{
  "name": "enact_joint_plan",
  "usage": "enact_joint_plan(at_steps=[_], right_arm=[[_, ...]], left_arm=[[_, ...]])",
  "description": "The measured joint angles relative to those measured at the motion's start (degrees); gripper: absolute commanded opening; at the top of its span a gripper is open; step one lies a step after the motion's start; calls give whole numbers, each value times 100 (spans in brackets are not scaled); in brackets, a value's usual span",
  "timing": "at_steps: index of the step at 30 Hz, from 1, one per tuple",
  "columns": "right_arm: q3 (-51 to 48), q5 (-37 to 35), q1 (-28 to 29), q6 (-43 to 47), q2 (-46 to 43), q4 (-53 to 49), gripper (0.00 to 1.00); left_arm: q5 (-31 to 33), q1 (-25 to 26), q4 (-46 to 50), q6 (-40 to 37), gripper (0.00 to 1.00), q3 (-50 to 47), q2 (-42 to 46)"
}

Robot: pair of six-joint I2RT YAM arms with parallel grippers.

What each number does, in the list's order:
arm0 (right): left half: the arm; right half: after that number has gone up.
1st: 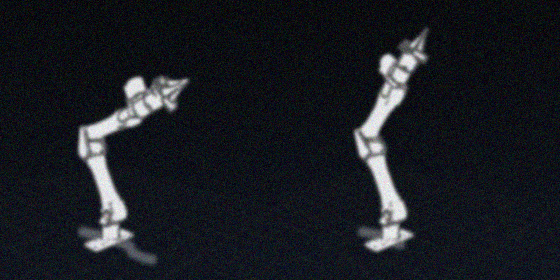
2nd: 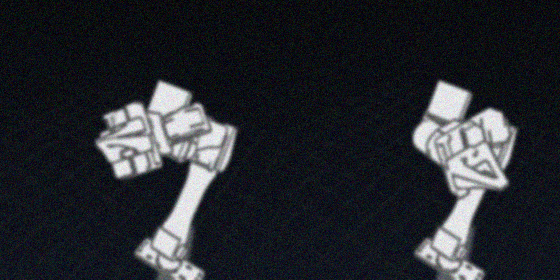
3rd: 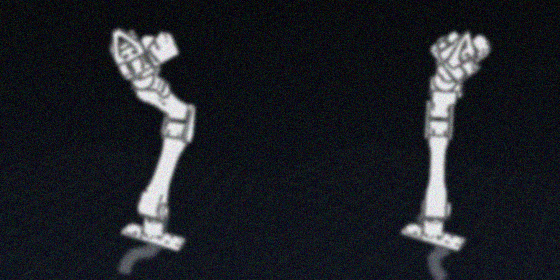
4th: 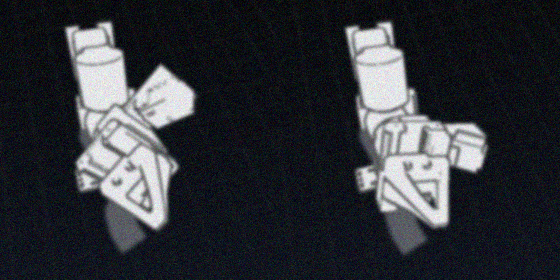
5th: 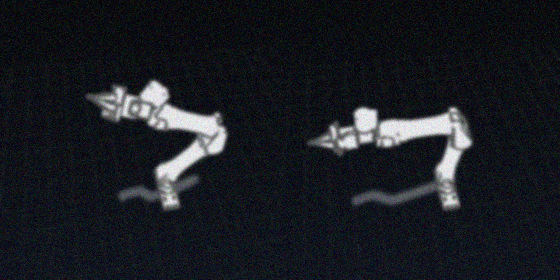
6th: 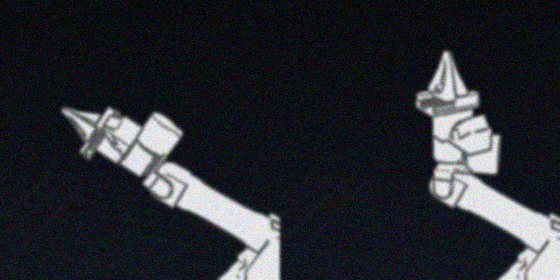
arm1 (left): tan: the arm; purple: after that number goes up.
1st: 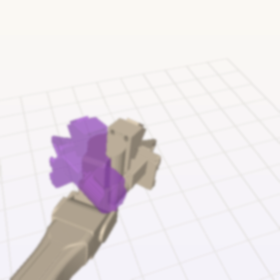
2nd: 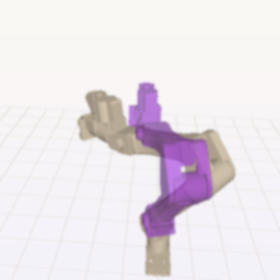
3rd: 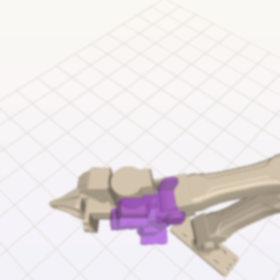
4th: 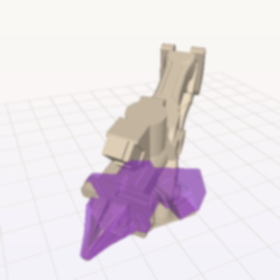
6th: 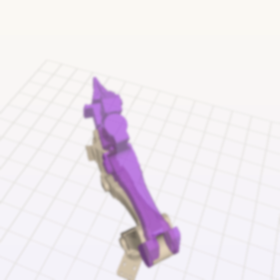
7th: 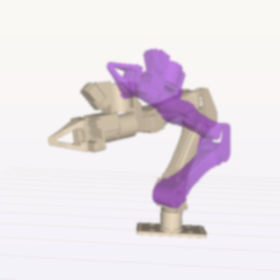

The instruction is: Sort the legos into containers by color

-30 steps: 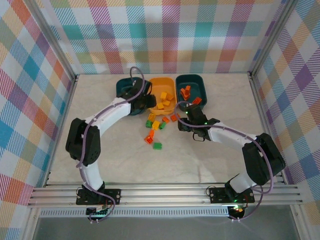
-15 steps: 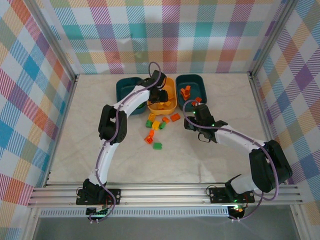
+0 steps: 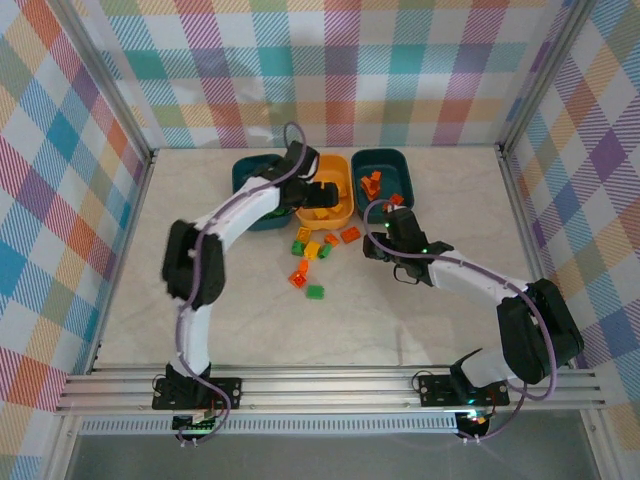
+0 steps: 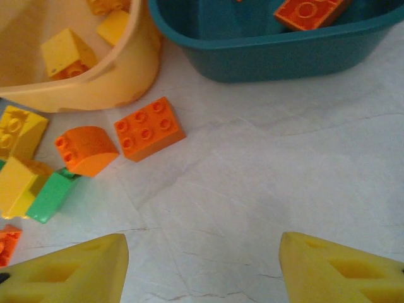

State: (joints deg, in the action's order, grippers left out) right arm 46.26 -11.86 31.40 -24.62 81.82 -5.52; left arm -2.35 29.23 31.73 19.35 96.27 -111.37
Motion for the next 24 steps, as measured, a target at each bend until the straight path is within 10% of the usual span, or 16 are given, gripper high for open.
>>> enact_joint_plan(at_steps=[6, 13, 24], right_arm=[[240, 254, 721, 269, 437, 2, 68], [1117, 557, 1878, 953, 1342, -409, 72], [1508, 660, 2212, 1836, 2024, -1523, 74]], left_arm=[[289, -352, -1150, 813, 100, -3112, 2844], [249, -1744, -1231, 1735, 100, -5904, 4048], [-442, -2046, -1405, 1991, 100, -6546, 4546]])
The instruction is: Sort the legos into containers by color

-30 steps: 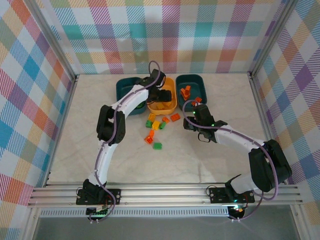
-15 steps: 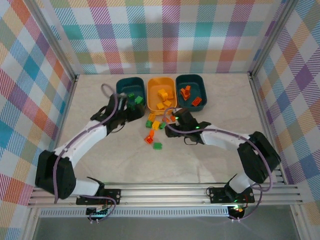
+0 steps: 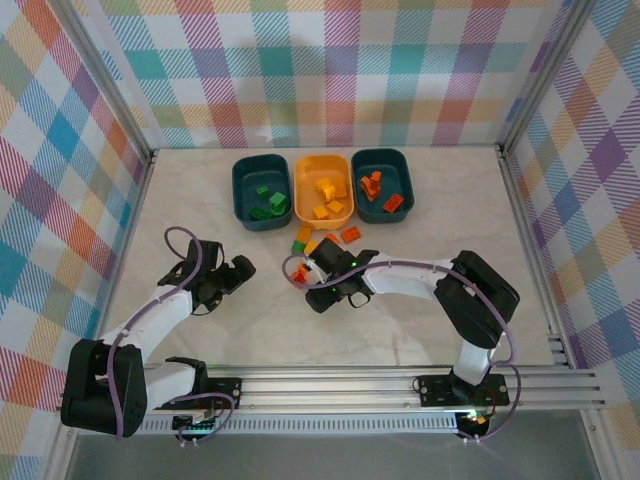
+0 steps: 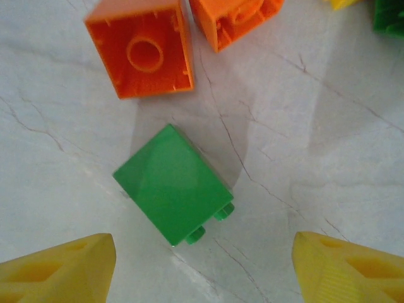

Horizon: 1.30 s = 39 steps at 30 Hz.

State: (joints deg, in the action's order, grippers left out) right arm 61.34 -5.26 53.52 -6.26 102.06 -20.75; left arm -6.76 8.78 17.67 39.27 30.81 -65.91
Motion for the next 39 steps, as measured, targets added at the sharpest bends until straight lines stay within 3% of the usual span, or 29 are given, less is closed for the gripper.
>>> enact_joint_plan(at_steps=[13, 22, 26, 31, 39], right_arm=[[597, -525, 26, 341, 590, -393, 71], [664, -776, -470, 334, 763, 214, 66], [780, -708, -470, 332, 852, 212, 58], [815, -503, -470, 177, 892, 293, 36], [643, -409, -470, -160, 682, 557, 27]], left_arm=[[-326, -4, -245, -4, 100, 162, -136], [-420, -4, -291, -9, 100, 162, -136], [-479, -4, -310, -9, 100, 162, -166], [-540, -4, -308, -9, 100, 162, -234], [-520, -7, -286, -2, 100, 162, -199]])
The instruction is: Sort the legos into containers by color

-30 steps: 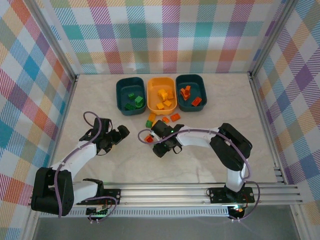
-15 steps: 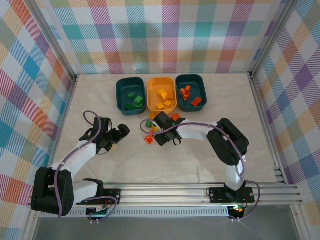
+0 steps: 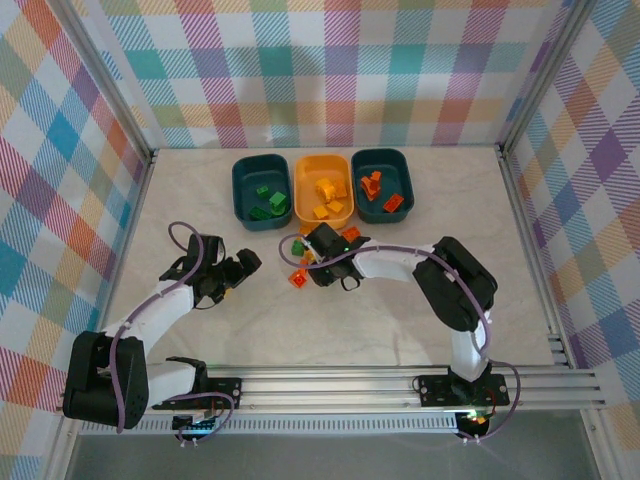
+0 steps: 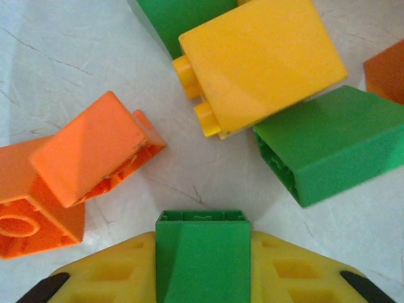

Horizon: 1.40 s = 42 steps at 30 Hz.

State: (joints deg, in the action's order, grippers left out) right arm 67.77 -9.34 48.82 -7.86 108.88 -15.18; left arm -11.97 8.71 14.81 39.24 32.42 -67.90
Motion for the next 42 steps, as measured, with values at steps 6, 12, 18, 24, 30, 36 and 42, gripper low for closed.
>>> enact_joint_plan(at_steps=[6, 12, 18, 24, 30, 36, 42], right_arm=[[109, 7, 0, -142, -728, 57, 26], [1228, 87, -7, -157, -330, 179, 26], [2441, 157, -63, -155, 717, 339, 27], [4035, 256, -157, 2, 1971, 92, 27], [5195, 275, -203, 269, 2721, -249, 29], [6070, 232, -251, 483, 3311, -702, 30], [7010, 275, -308, 605, 4015, -1123, 42]], left_arm=[[68, -2, 17, 55, 100, 4, 201], [188, -2, 131, 225, 100, 7, 400], [142, -271, 157, 247, 100, -2, 160], [-184, -761, 153, 337, 100, -295, 22], [-319, -769, 109, 341, 100, -400, 13], [-321, -774, 109, 341, 100, -407, 37], [-420, -774, 52, 337, 100, -407, 39]])
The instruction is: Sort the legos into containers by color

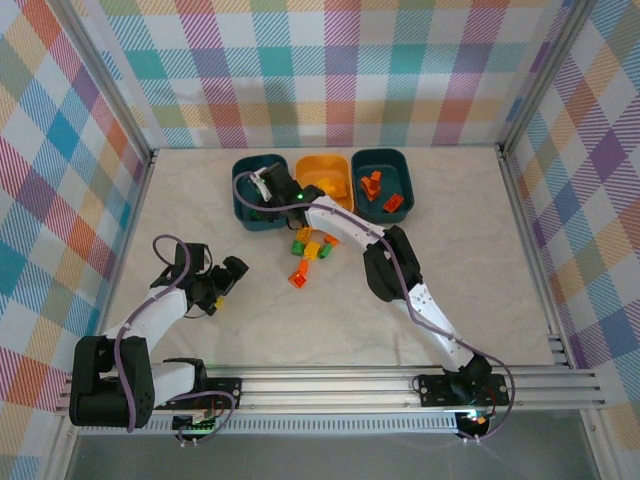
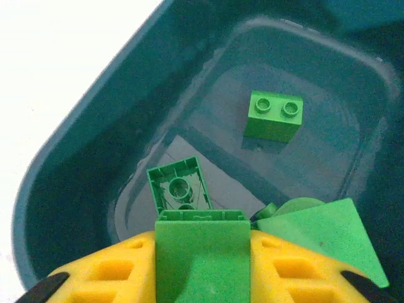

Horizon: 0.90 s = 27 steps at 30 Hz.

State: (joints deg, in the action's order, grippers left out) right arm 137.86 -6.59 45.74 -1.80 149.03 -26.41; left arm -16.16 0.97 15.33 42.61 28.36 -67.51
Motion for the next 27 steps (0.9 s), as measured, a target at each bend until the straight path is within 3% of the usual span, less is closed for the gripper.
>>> enact_joint_plan(at_steps=[4, 8, 11, 15, 18, 22, 27], right_arm=[[164, 24, 2, 15, 20, -140, 53], [-15, 22, 2, 39, -70, -109, 56], [-960, -33, 9, -13, -723, 13, 56], [-2673, -221, 9, -310, -2149, 457, 64], [-4076, -245, 13, -632, -3427, 844, 74], [-5606, -116, 92, -769, -4503, 1432, 82], [-6660, -63, 588, -763, -4625, 1309, 83]], left_arm=[[-127, 0, -72, -2, 100, 0, -4], [-240, 0, -74, -26, 98, 0, 4], [-210, 190, 7, -155, 98, 61, 103], [177, 778, 192, -258, 100, 323, 485], [337, 855, 177, -190, 100, 326, 750], [256, 929, -210, -85, 100, 201, 542], [133, 1314, -835, 201, 100, -79, -26]])
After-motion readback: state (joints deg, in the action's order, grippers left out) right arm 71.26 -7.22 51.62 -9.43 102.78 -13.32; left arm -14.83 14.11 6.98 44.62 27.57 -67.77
